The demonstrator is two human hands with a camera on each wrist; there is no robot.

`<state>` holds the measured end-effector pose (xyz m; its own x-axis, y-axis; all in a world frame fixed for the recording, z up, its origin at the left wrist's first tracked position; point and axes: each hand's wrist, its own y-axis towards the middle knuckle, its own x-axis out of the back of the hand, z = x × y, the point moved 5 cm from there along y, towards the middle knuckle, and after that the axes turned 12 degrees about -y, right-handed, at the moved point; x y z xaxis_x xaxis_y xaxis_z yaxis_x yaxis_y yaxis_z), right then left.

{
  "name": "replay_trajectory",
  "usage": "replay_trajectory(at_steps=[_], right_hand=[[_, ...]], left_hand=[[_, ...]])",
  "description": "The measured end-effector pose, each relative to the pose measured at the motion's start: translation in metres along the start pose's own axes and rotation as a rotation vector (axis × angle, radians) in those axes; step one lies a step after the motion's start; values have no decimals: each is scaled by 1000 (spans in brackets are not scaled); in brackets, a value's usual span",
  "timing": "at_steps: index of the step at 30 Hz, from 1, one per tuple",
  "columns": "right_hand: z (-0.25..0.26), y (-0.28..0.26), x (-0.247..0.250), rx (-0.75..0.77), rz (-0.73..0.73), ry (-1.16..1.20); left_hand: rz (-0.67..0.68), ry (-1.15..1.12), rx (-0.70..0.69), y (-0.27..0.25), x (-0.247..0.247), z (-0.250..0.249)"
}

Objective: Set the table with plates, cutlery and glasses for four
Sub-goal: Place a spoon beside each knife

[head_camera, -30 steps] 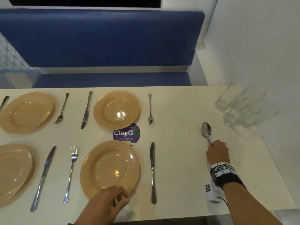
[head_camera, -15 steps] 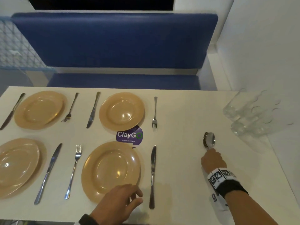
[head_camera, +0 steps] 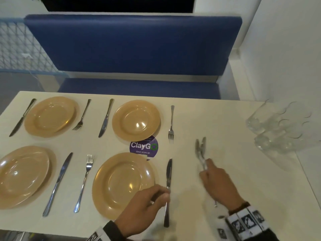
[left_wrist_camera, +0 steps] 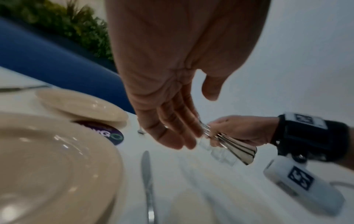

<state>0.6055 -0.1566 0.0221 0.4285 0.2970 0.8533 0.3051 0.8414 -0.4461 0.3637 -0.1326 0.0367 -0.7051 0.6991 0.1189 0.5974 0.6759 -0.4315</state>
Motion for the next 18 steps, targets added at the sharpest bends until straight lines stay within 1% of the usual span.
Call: replay_trajectory(at_steps=[1, 3, 5, 6, 8, 10, 13, 16, 18], right_hand=[[26, -11, 0, 92, 22, 20], [74, -23, -11, 247, 45, 74], [114, -28, -27, 321, 61, 142], [129, -28, -34, 330, 54, 177], [150, -30, -41, 315, 28, 264], [159, -31, -40, 268, 22, 368], [163, -32, -38, 188, 39, 494], [167, -35, -41, 116, 88, 647], [171, -37, -42, 98, 95, 725]], left_hand=[[-2, -102, 38, 4, -2, -5], [-4, -380, 146, 13, -4, -12], [-58, -652, 251, 18, 3, -13], [-114, -725, 285, 20, 10, -10], [-227, -789, 306, 18, 25, -1], [-273, -810, 299, 14, 36, 6], [-230, -862, 262, 8, 46, 9], [-169, -901, 247, 4, 57, 11], [-127, -934, 247, 1, 65, 13]])
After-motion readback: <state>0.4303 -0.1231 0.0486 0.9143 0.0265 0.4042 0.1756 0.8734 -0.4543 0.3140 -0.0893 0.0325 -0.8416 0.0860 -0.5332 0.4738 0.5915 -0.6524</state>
